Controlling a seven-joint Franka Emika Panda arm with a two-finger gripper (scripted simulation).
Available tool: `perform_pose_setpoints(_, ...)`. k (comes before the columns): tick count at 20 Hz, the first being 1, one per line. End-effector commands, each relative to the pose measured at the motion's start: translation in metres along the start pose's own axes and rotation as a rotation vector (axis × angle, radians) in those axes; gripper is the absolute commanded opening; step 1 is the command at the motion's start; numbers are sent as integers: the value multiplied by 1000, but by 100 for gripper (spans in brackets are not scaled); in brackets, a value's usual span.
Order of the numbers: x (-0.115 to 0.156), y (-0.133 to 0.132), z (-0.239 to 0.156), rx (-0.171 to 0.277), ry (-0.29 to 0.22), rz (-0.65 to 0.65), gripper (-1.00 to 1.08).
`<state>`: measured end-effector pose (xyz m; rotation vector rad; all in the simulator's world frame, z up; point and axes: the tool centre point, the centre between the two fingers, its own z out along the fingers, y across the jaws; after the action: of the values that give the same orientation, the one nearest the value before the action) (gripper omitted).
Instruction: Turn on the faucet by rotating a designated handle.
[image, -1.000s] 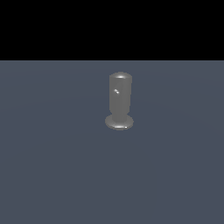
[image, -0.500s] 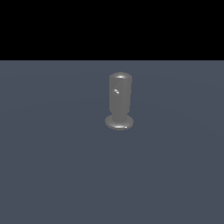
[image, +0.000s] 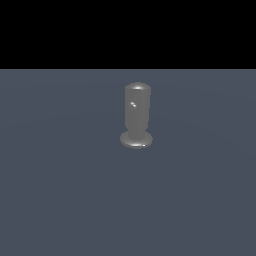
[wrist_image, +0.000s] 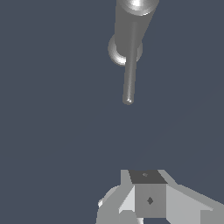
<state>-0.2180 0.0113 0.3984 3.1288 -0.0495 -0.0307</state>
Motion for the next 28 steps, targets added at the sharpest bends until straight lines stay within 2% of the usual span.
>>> perform_pose_setpoints(1,8,-4,20,2,2,11,-100)
perform_pose_setpoints(16,60,-25,129,11,14,68,-100)
perform_pose_setpoints(28,86,-33,174,14,18,92,-100)
